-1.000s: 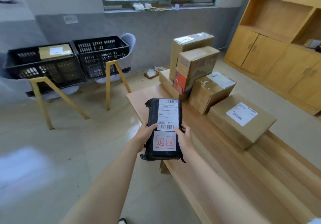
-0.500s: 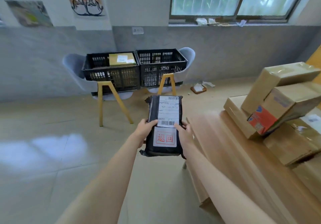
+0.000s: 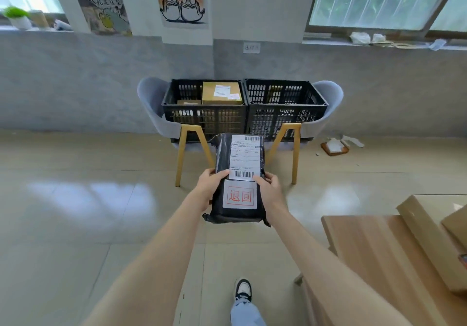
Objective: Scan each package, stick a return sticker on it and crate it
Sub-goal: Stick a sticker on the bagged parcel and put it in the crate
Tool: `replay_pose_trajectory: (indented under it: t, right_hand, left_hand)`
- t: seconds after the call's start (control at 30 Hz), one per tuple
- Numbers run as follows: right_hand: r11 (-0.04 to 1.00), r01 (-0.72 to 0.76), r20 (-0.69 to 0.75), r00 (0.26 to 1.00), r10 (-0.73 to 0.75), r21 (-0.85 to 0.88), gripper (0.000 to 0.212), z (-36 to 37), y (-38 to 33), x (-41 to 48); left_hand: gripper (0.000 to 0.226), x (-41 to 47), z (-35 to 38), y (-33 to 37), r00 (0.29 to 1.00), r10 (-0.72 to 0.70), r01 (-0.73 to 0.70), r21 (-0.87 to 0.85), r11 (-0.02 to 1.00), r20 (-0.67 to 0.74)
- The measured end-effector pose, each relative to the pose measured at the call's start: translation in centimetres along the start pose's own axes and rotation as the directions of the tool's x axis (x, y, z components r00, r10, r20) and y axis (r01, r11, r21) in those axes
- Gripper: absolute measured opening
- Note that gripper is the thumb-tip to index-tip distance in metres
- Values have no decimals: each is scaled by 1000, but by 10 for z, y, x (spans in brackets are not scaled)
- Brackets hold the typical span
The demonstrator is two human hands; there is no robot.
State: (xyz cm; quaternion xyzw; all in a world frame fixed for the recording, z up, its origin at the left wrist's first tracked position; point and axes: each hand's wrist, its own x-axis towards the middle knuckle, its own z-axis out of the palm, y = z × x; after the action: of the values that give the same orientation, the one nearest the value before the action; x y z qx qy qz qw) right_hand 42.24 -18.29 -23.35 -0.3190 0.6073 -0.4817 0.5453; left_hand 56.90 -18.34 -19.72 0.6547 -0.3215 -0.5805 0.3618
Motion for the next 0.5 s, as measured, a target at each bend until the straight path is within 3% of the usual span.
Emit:
replay_pose_trajectory:
  t: [0.5]
  right_hand:
    - [995, 38, 205, 979, -19, -88, 28, 125, -99, 225]
  left_hand:
    - [50, 186, -39, 142, 988, 15, -26, -74, 997, -152]
